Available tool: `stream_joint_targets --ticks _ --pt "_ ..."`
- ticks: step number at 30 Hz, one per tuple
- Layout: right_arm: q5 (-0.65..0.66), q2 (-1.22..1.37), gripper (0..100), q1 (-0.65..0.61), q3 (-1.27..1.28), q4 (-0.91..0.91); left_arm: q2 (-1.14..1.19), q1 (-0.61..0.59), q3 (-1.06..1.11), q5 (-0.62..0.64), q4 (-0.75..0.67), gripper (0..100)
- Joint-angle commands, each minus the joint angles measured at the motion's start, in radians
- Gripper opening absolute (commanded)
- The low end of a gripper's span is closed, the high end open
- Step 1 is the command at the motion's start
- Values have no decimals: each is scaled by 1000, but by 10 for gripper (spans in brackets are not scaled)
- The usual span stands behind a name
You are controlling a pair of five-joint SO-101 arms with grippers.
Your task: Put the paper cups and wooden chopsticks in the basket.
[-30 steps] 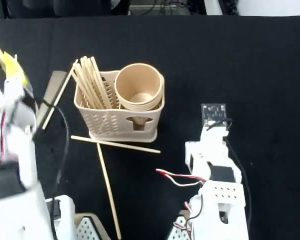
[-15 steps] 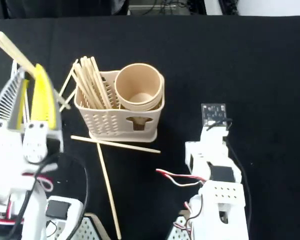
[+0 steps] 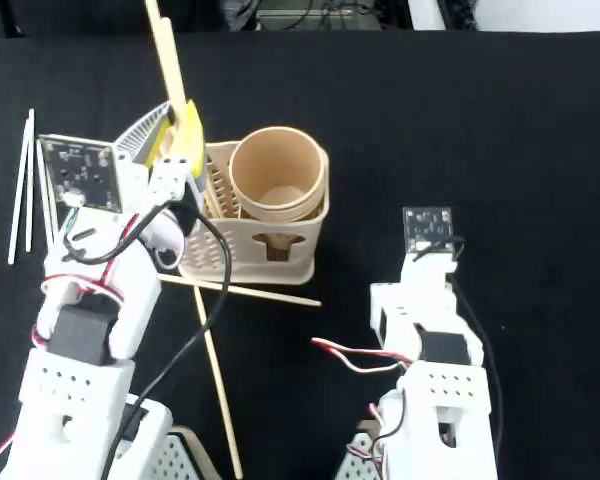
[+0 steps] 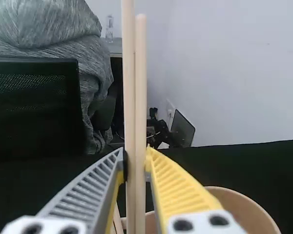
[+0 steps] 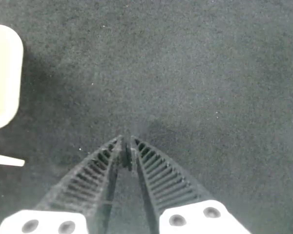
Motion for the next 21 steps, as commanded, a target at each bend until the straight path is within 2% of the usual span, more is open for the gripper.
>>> stream_joint_targets --ticks 1,4,8,12,16,21 --pt "0 -2 15 -12 -2 -15 26 -1 19 15 -26 30" --pt "0 -2 15 -11 -2 -15 32 -12 5 17 106 94" --pt "0 -2 15 -11 -2 -15 40 -81 -127 141 374 212" --pt "0 -2 15 -11 -2 -15 44 -160 -289 104 583 236" --pt "0 -2 15 -11 -2 -15 46 -242 -358 58 675 240" --pt "0 -2 15 -11 -2 -15 160 -466 -371 18 675 239"
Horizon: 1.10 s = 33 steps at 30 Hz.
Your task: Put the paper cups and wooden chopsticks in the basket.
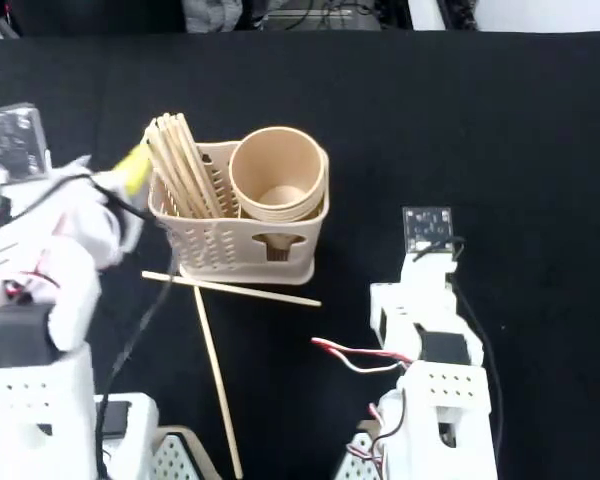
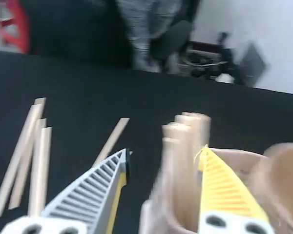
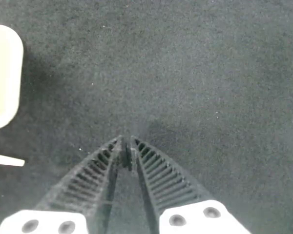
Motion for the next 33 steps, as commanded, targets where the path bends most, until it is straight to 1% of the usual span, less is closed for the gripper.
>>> stream_joint_targets --ticks 1,4,6,10,16,18,20,26,30,31,33 --pt "0 -2 15 -11 -2 -15 126 -160 -70 -17 2 239" --pt "0 -2 15 -12 -2 -15 327 -277 -117 -20 -14 238" --pt "0 -2 15 -12 -2 -15 483 -311 -183 -31 -11 237" --pt "0 -2 15 -12 -2 -15 801 -289 -344 -141 -2 234" --pt "0 -2 15 -14 -2 -17 1181 -237 -601 -345 103 234" --pt "0 -2 15 -14 -2 -17 1300 -228 -671 -379 104 235" --pt "0 -2 15 -14 -2 -17 1410 -217 -743 -385 106 237" --pt "0 -2 15 -14 -2 -17 1676 -196 -931 -385 106 235" --pt "0 -2 15 -14 -2 -17 1761 -191 -993 -387 107 222" --pt "0 -2 15 -14 -2 -17 1766 -191 -997 -387 107 192" --pt "0 -2 15 -14 -2 -17 1766 -191 -997 -387 107 94"
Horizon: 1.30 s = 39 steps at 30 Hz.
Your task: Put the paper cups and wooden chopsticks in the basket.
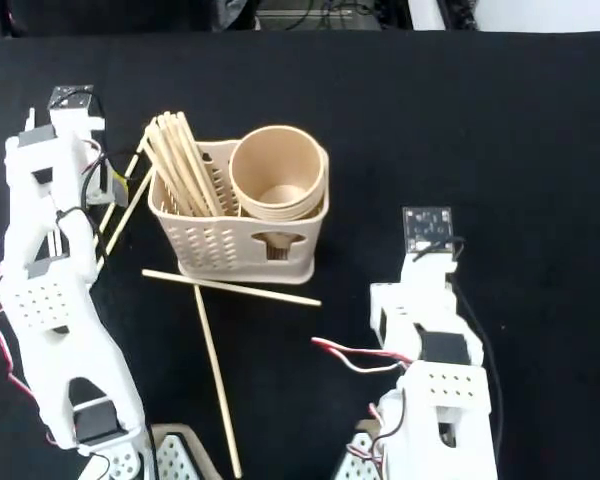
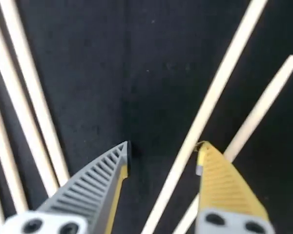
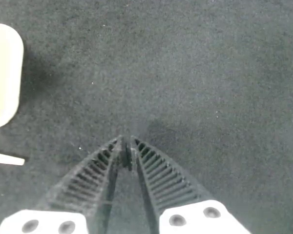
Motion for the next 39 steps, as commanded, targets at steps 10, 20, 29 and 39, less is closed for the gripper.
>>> stream_joint_targets --ticks 10,20,29,39 --pt "0 -2 15 -14 -2 -17 14 4 -153 -124 284 28" --pt "0 -2 15 -11 -2 -17 -78 -114 -286 -78 566 28" --pt "0 -2 15 -11 -2 -17 -149 -288 -147 -32 425 30" --pt "0 -2 15 -12 4 -23 -98 -295 -231 -60 402 272"
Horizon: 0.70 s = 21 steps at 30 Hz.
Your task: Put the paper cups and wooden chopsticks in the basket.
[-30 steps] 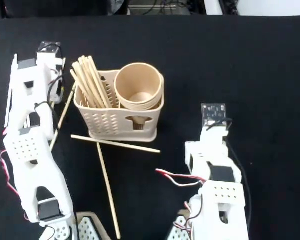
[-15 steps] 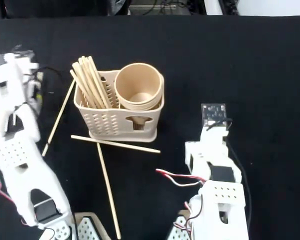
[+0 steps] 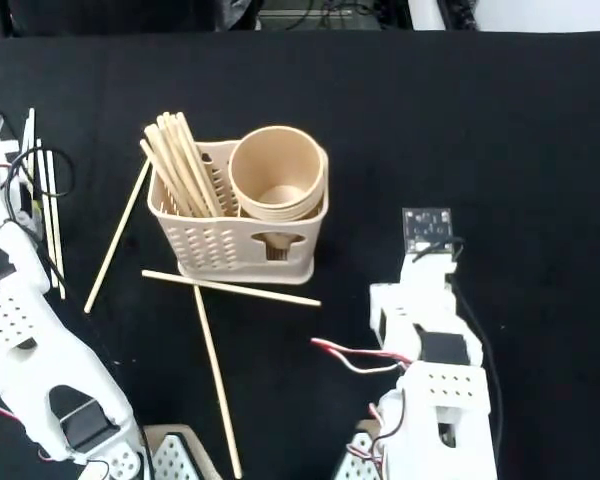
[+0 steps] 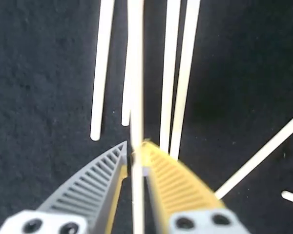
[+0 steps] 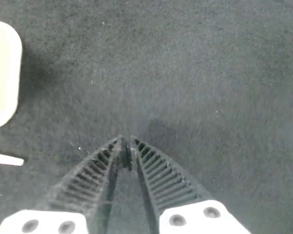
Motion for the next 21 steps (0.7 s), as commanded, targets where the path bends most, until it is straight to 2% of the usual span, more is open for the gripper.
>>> stream_joint_targets --ticks 1,7,11,16,21 --pt "0 -2 15 -12 -4 -17 -18 -12 -107 -17 -2 313" --pt "0 -2 15 -12 -4 -17 0 -5 -325 48 -37 316" --pt "0 -2 15 -14 -4 -17 68 16 -427 104 -167 316" --pt "0 -2 15 -14 -4 -17 229 48 -484 97 -316 316" --pt "0 -2 15 -14 -4 -17 384 54 -568 106 -322 313"
